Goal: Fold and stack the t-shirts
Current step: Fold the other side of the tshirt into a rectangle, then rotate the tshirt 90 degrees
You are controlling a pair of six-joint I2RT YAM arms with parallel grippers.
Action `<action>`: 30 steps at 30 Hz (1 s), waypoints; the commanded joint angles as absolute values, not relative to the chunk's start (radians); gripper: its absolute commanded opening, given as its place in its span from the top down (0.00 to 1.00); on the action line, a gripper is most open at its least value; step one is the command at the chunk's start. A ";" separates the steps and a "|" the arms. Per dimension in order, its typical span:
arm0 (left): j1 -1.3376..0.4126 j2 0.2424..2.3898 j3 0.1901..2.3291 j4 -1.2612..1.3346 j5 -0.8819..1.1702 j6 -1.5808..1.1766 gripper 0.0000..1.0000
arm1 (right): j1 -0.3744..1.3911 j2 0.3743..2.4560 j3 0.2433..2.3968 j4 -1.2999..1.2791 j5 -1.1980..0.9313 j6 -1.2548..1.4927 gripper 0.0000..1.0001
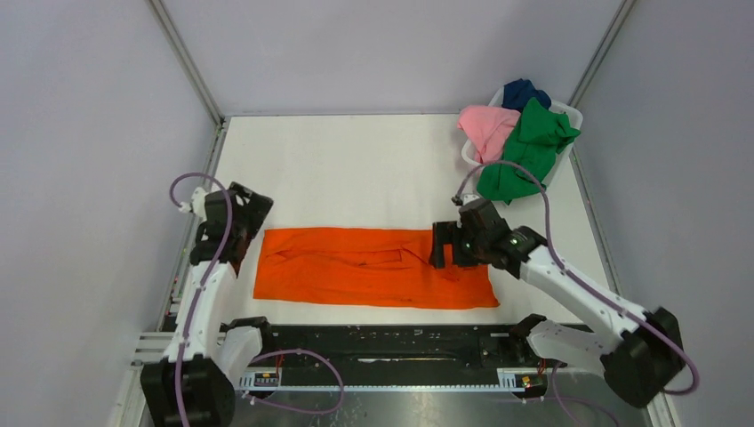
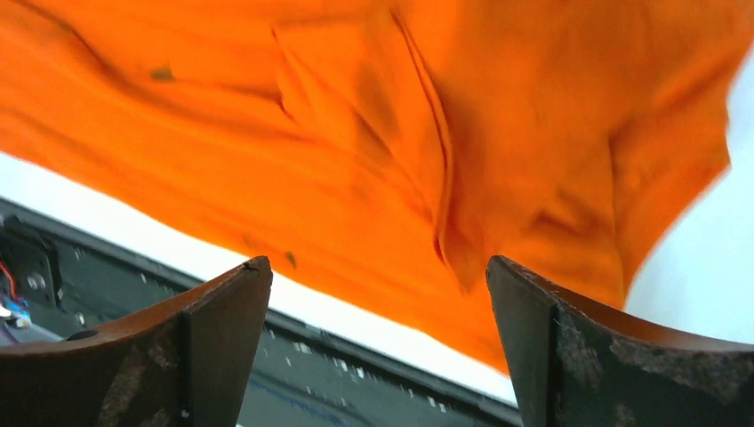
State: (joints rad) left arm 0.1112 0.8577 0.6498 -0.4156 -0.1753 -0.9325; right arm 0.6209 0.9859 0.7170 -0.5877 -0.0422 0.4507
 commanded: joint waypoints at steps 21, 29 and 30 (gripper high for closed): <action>0.050 1.383 0.710 -0.296 0.020 -0.815 0.01 | 0.622 1.525 0.830 -0.251 -0.022 0.291 0.01; 0.050 1.402 0.720 -0.301 0.019 -0.811 0.01 | 0.695 1.517 0.804 -0.240 -0.082 0.266 0.00; 0.050 1.402 0.721 -0.301 0.020 -0.811 0.01 | 0.719 1.500 0.801 -0.253 -0.083 0.263 0.01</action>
